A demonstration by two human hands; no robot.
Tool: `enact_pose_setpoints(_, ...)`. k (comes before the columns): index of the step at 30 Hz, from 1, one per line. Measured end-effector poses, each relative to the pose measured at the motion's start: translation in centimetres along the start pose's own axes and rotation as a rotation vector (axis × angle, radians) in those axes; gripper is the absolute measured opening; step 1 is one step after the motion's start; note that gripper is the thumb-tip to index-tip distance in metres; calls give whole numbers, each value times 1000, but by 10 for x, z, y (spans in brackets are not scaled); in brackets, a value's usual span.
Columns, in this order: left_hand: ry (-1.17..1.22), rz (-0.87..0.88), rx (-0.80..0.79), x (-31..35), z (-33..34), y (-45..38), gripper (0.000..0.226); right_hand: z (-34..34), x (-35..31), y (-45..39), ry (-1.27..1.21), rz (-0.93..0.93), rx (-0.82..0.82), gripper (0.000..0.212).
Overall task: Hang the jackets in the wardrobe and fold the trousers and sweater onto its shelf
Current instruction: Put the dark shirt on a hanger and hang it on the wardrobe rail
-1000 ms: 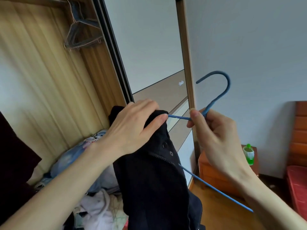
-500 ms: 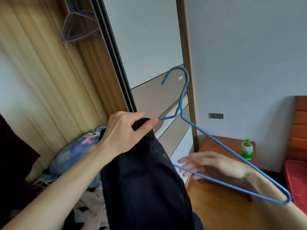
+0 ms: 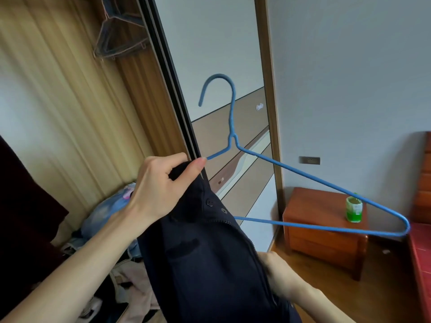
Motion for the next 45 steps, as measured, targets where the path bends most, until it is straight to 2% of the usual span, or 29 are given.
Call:
enact_pose_setpoints(1,-17,-12,8,-4,-4,5,60,5,-17,-5,7,-47,-6,12)
enact_pose_setpoints(2,-30,-27,15,-8,-7,11,62,5,-15,-6,-67,-13,-13,15)
enact_pose_setpoints(6,-76,-124,38,-35,-25,36,81,-29,-35,-6,-115,-64,2,37)
enact_pose_setpoints(8,-100,-167,41,-49,-35,50,88,-62,-45,-9,-56,-121,88,41)
enact_pose_setpoints(10,-111,-228,13,-64,-40,64,87,-95,-58,-12,-4,-201,129,33)
enact_pose_setpoints(13,-114,-302,-62,-87,-37,84,88,-136,-85,-20,218,-272,159,46)
enact_pose_setpoints(16,-127,-233,-130,-90,-25,95,77,-168,-110,-32,317,-298,160,40)
enact_pose_setpoints(19,-390,-178,-139,-85,-17,100,60,-188,-139,-39,377,-323,174,33)
enact_pose_setpoints(22,-635,-218,-66,-81,-20,98,65,-201,-161,-38,490,-299,217,31)
enact_pose_setpoints(24,-689,-249,-30,-72,-21,92,65,-204,-173,-35,564,-283,304,30)
enact_pose_setpoints(27,-661,-263,25,-50,-20,81,64,-203,-186,-31,628,-285,424,25)
enact_pose_setpoints(32,-503,-235,157,-25,-36,73,70,-217,-197,-15,869,-311,431,26)
enact_pose_setpoints(35,-439,-240,154,-14,-38,70,71,-220,-204,-3,953,-355,440,25)
enact_pose_setpoints(40,-557,-169,59,12,-5,56,65,-200,-240,14,857,-482,478,20)
enact_pose_setpoints(43,-505,-202,100,13,0,46,70,-201,-247,14,571,-487,442,21)
enact_pose_setpoints(45,-434,-191,143,13,-6,43,66,-211,-236,12,306,-432,341,28)
Point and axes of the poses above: each hand's wrist, its own y-axis away from the middle knuckle, its own z-axis out of the palm, x = y × z, the point moved 7 cm from there along -y, towards the middle knuckle, and after that the axes turned 6 degrees about -x, right-handed, at the moved point
